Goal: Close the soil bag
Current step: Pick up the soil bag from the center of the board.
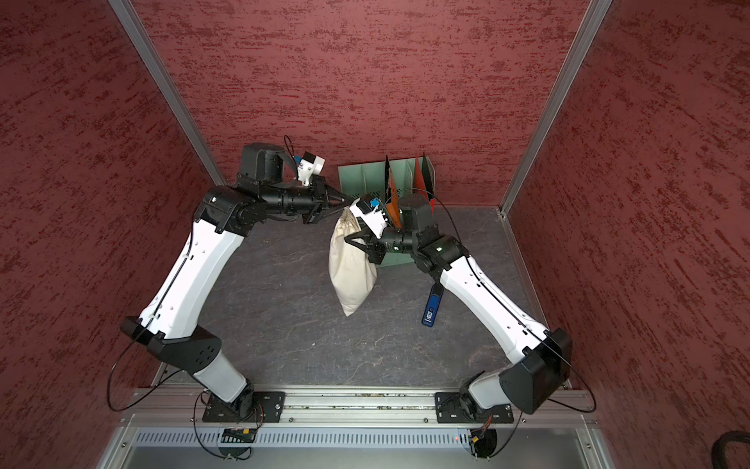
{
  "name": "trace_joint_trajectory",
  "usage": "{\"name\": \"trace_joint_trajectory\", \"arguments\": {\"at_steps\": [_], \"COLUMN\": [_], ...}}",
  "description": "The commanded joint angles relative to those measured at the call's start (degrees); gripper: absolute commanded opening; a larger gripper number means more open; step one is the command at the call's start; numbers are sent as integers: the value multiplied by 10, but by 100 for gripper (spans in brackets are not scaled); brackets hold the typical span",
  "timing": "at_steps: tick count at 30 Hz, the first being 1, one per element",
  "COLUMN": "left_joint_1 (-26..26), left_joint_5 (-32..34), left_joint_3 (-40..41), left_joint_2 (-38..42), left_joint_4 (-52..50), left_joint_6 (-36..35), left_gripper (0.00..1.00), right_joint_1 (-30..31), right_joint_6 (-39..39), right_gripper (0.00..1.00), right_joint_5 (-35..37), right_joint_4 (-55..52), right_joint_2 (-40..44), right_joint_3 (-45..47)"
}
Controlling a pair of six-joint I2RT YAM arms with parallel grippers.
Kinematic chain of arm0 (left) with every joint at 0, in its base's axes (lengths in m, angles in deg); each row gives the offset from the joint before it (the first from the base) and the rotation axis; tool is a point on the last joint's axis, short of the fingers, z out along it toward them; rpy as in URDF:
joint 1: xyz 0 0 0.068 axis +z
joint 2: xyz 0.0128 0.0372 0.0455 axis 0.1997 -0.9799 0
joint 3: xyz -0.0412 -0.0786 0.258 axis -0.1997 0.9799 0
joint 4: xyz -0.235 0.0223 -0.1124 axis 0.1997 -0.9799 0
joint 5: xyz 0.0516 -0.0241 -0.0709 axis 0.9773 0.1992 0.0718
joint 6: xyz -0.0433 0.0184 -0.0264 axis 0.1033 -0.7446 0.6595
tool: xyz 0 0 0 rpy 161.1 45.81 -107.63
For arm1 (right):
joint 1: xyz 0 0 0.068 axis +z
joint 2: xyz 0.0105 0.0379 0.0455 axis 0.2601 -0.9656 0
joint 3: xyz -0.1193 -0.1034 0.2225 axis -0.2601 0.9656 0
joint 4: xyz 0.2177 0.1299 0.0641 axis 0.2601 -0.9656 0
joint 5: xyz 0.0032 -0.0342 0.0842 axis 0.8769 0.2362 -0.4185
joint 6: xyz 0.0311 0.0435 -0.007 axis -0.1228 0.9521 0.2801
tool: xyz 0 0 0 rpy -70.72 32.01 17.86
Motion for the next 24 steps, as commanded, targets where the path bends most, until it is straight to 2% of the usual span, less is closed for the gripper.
{"name": "trace_joint_trajectory", "arguments": {"at_steps": [1,11,18,24], "left_joint_1": [-1,14,48,63], "left_joint_5": [-7,0,18,50], "left_joint_3": [-26,4,151,255], "left_joint_2": [5,23,96,140], "left_joint_4": [48,27,37,51], "left_joint_6": [-1,-24,-60,-96], "left_gripper": [0,0,0,0], "right_joint_1": [7,7,7,7], "right_joint_6": [9,51,88,109], "right_gripper": [0,0,0,0], "right_joint_5": [11,102,142,130], "right_joint_4": [6,66,76,84], "right_joint_2": [19,63,95,115], "right_joint_3": [5,52,57,56]}}
